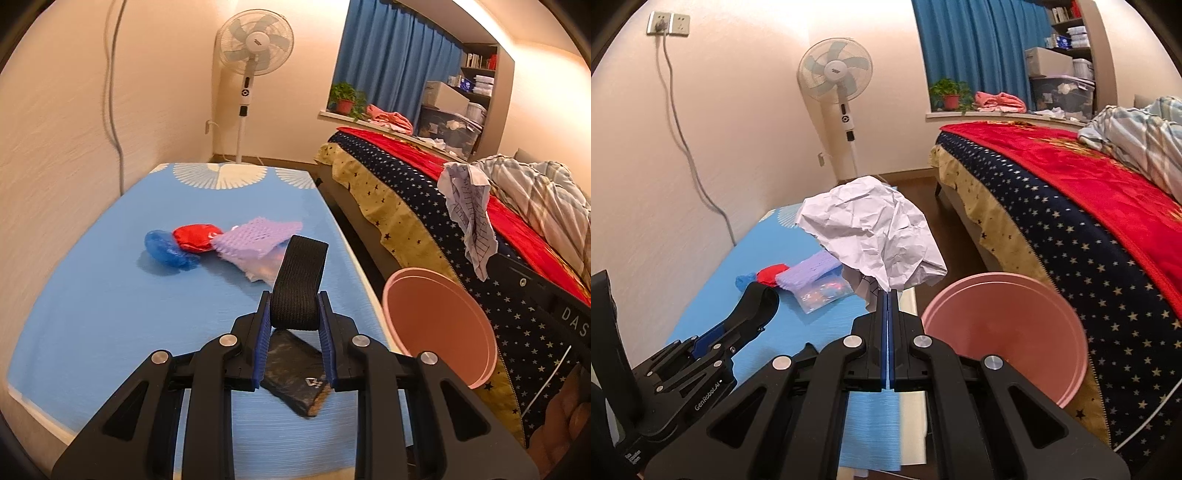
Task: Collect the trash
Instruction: 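Carry the crumpled paper and black strap toward the pink bin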
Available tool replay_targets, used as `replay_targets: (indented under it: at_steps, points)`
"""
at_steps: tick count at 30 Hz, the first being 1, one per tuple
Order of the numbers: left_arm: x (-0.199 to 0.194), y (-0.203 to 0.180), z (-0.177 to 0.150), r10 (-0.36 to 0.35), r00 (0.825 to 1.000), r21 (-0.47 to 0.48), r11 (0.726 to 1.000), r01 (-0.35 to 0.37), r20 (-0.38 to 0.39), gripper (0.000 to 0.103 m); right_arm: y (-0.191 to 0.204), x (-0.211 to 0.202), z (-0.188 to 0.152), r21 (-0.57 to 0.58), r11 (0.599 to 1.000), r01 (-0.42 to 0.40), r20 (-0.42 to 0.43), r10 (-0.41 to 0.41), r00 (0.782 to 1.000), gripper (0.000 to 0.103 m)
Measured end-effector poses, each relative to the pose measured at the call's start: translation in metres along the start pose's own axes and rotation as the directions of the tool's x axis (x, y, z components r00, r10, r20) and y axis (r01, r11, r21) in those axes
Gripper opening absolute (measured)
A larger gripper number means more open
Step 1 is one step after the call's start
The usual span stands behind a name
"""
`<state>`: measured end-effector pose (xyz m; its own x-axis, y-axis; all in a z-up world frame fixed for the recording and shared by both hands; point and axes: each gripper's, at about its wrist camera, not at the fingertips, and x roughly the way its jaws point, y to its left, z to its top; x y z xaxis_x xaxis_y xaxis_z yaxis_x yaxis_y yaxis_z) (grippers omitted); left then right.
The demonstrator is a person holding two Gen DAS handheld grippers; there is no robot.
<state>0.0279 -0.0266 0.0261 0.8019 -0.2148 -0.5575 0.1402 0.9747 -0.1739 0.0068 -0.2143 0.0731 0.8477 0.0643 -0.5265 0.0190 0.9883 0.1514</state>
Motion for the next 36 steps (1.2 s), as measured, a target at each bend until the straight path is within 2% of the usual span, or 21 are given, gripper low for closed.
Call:
replay_targets:
  at_steps: [11, 22, 36]
  points:
    - [0.007, -0.040, -0.001, -0.072, 0.997, 0.043, 0.996, 0.072, 0.005, 0.024, -0.038, -0.011, 0.000, 0.061, 0.994, 0.089, 0.007, -0.089, 0.996, 0.000]
    - [0.024, -0.075, -0.004, -0.130, 0.991, 0.070, 0.989, 0.131, -0.010, 0.024, -0.076, -0.017, -0.004, 0.112, 0.970, 0.216, 0.004, -0.218, 0.976, 0.000]
    - [0.054, -0.111, -0.009, -0.185, 0.982, 0.098, 0.977, 0.188, -0.043, 0.024, -0.105, -0.014, -0.007, 0.159, 0.944, 0.288, -0.007, -0.290, 0.957, 0.000]
